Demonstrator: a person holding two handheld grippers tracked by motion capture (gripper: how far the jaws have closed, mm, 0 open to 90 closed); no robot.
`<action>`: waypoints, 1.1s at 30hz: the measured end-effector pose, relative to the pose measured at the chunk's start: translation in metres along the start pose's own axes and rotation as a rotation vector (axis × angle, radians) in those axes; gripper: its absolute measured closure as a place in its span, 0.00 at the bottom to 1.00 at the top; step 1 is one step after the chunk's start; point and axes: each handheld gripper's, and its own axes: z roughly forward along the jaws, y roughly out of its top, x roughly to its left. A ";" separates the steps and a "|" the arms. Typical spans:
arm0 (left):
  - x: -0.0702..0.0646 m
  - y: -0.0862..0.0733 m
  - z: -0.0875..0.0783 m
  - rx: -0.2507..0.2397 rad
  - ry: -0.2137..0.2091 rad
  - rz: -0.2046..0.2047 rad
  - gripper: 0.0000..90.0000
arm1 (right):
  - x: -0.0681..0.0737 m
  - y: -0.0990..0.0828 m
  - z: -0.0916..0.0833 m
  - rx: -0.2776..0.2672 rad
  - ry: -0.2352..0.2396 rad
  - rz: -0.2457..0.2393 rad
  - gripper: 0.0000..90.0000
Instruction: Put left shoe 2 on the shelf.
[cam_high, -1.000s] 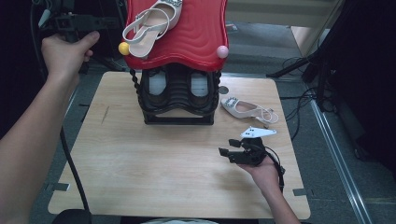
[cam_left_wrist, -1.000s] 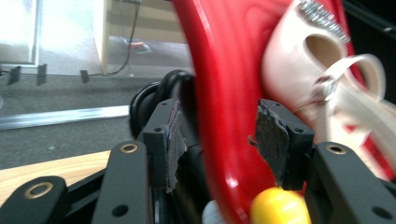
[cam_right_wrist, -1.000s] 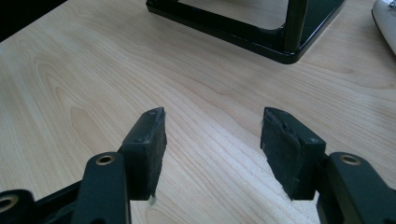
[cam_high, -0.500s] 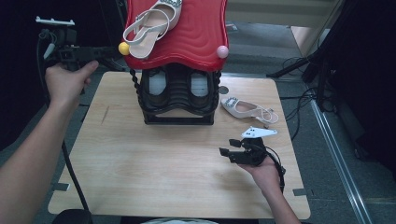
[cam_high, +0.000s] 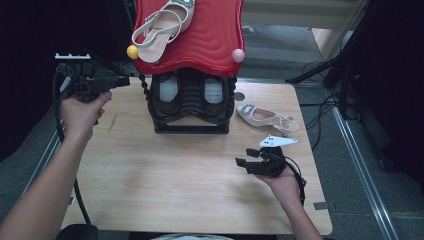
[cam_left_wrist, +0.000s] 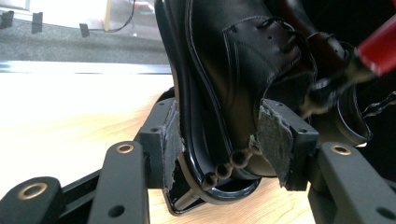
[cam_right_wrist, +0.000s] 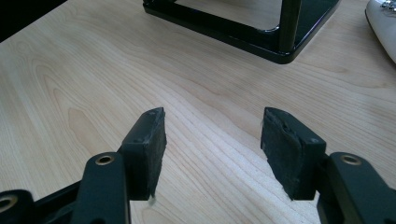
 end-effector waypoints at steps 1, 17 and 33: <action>0.000 -0.005 0.000 -0.005 -0.003 -0.005 0.54 | 0.000 0.000 0.000 0.000 -0.001 0.000 0.46; 0.005 -0.072 0.022 0.075 -0.012 -0.024 0.52 | -0.002 0.000 0.000 0.001 -0.007 0.012 0.46; -0.007 -0.115 0.025 0.112 -0.057 -0.013 0.53 | -0.003 0.002 0.000 -0.006 -0.022 0.010 0.48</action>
